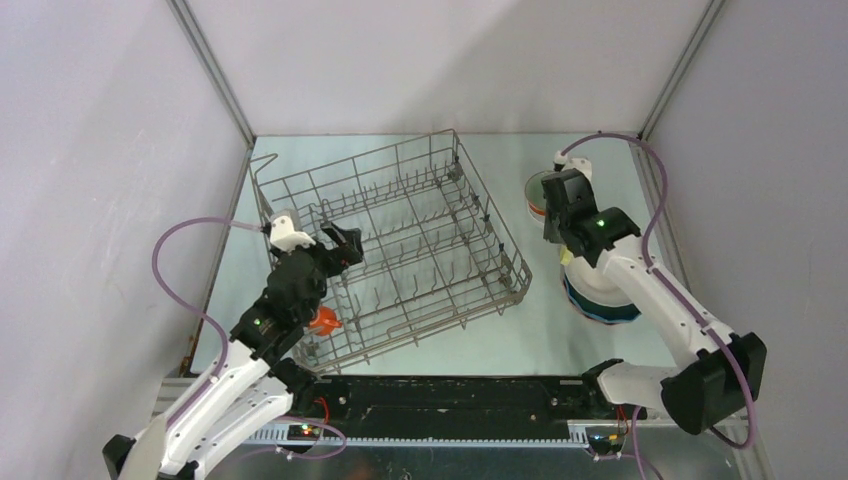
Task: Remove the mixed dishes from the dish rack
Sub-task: Place the cup at the center of the board.
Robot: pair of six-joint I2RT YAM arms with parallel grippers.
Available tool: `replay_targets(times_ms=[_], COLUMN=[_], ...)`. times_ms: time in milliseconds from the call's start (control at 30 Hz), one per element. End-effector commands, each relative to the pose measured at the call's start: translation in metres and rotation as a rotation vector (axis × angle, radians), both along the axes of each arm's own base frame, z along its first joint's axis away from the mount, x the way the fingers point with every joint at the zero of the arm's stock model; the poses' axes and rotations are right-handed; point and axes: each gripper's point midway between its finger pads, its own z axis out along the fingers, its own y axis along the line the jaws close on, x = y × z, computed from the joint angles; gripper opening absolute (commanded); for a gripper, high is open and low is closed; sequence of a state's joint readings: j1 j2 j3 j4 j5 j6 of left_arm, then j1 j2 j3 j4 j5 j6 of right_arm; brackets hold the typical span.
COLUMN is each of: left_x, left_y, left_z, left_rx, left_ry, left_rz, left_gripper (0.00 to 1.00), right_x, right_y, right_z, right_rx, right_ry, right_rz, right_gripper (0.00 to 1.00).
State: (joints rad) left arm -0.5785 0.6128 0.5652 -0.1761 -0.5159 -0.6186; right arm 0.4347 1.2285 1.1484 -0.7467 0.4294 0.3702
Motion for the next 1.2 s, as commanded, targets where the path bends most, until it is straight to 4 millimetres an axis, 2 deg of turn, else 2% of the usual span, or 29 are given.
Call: replay_targets(times_ms=[0, 133, 267, 567, 767, 1167], left_x=[-0.002, -0.003, -0.004, -0.004, -0.004, -0.006], left_y=[0.013, 0.015, 0.015, 0.017, 0.019, 0.025], left_z=[0.018, 0.017, 0.017, 0.017, 0.016, 0.013], left_rx=[0.007, 0.011, 0.015, 0.020, 0.025, 0.027], left_ry=[-0.046, -0.045, -0.045, -0.044, -0.032, -0.004], left_rz=[0.050, 0.054, 0.051, 0.063, 0.071, 0.104], left_gripper=[1.00, 1.00, 1.00, 1.00, 1.00, 1.00], right_x=[0.015, 0.023, 0.025, 0.025, 0.031, 0.043], right_y=[0.009, 0.027, 0.032, 0.025, 0.029, 0.023], right_z=[-0.001, -0.008, -0.014, -0.040, -0.056, -0.083], right_rx=[0.004, 0.048, 0.087, 0.132, 0.147, 0.142], right_ry=[-0.024, -0.017, -0.004, 0.056, 0.091, 0.143], right_rz=[0.034, 0.171, 0.214, 0.220, 0.231, 0.195], right_gripper=[0.00, 0.00, 0.00, 0.00, 0.00, 0.04])
